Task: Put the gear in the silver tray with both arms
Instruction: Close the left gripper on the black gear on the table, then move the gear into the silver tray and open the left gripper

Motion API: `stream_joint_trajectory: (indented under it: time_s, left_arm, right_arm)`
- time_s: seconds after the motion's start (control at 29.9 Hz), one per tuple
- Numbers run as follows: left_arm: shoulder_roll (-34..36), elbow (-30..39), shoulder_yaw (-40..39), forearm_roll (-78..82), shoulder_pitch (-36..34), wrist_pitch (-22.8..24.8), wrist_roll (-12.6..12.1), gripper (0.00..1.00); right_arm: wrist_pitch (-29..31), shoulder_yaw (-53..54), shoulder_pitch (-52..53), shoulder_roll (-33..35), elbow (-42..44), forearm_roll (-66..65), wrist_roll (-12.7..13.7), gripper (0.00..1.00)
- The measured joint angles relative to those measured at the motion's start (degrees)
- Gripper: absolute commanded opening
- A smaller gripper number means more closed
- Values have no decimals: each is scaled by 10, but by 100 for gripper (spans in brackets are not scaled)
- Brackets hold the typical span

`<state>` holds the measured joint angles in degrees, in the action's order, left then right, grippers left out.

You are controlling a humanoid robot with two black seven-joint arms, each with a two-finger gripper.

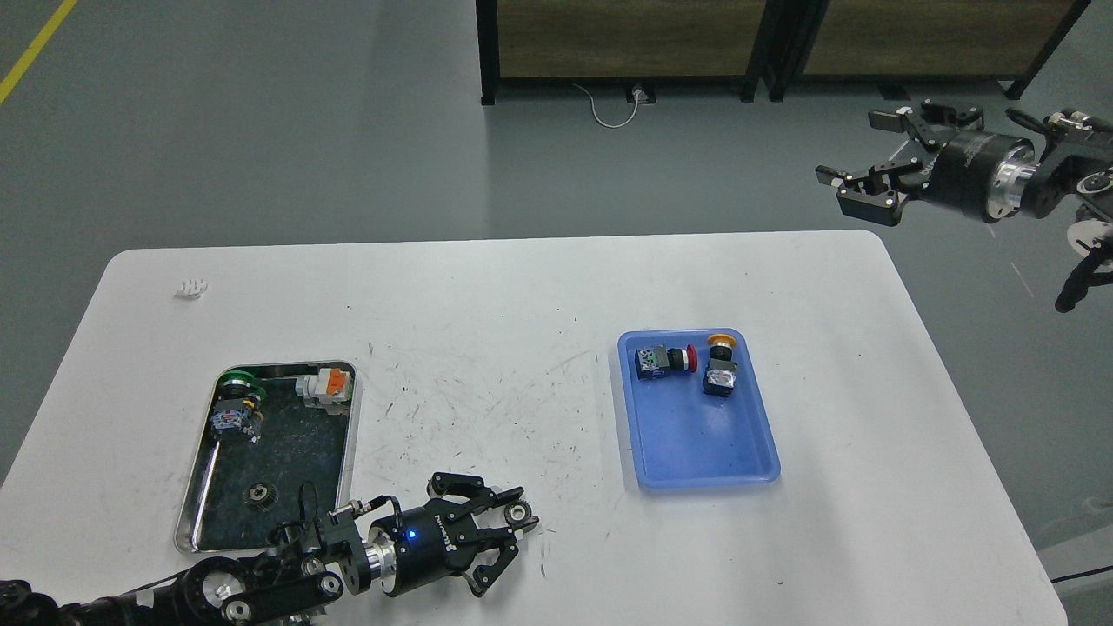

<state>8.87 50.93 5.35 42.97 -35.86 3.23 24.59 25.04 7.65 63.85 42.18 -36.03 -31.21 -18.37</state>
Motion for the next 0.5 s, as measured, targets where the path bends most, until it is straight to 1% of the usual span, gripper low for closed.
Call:
stream_joint_trajectory:
  time_s: [0.1, 0.37, 0.5]
  left_arm:
    - [0, 0, 0, 0, -2, 1, -3, 26]
    - [0, 12, -9, -2, -12, 4, -5, 26]
    - [38, 41, -20, -11, -33, 9, -11, 26]
  right_arm:
    - [0, 0, 0, 0, 0, 0, 0, 93]
    - [0, 0, 0, 0, 0, 0, 0, 93]
    - [-1, -1, -1, 0, 1, -1, 0, 93]
